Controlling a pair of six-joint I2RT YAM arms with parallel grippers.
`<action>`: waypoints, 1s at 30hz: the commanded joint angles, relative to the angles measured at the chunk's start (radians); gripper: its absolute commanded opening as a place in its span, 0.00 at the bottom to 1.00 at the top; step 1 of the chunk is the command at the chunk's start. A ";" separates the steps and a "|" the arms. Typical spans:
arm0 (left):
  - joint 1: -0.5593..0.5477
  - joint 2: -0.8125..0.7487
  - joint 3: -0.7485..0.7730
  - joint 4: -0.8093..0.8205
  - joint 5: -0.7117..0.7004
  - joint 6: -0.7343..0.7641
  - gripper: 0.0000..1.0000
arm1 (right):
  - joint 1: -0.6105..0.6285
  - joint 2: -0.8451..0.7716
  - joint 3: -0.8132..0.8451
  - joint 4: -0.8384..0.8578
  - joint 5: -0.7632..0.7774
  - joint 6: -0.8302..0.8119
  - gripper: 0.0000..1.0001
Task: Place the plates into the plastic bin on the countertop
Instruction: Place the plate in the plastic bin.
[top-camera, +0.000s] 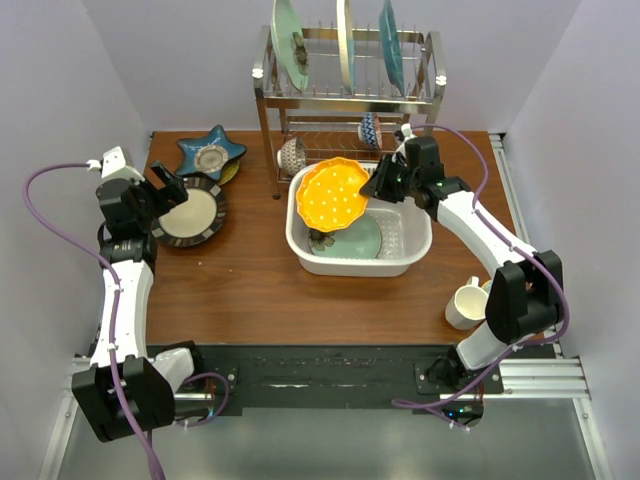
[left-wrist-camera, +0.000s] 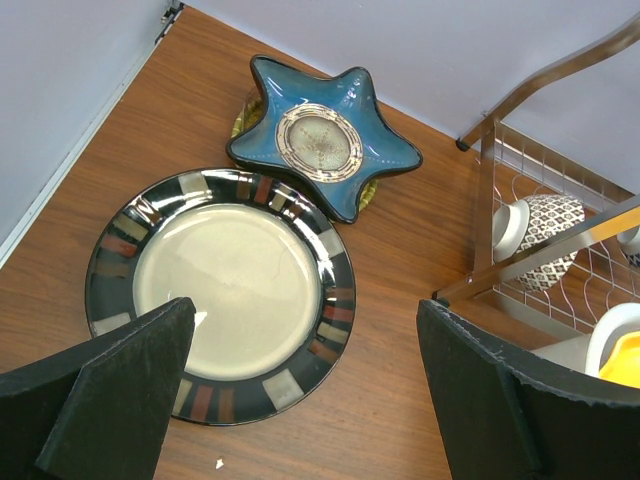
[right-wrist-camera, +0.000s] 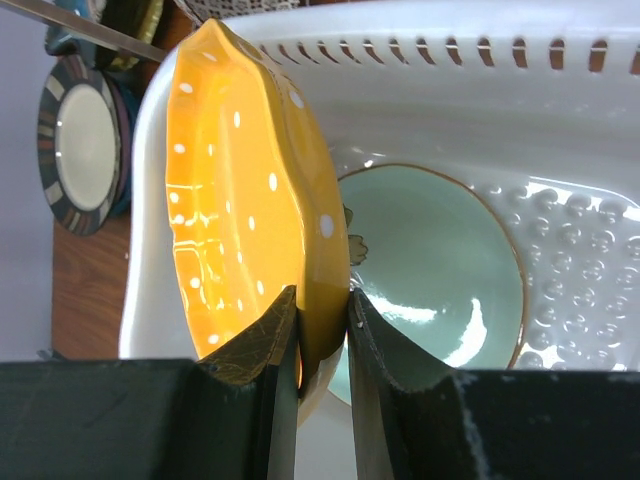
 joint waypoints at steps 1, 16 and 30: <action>0.008 0.000 0.003 0.043 0.016 -0.004 0.97 | -0.003 -0.080 -0.016 0.117 -0.074 0.006 0.00; 0.010 0.005 0.005 0.041 0.020 -0.005 0.97 | -0.009 -0.052 -0.116 0.148 -0.091 -0.005 0.00; 0.010 0.017 0.005 0.038 0.025 -0.005 0.97 | -0.007 -0.012 -0.201 0.157 -0.111 -0.017 0.00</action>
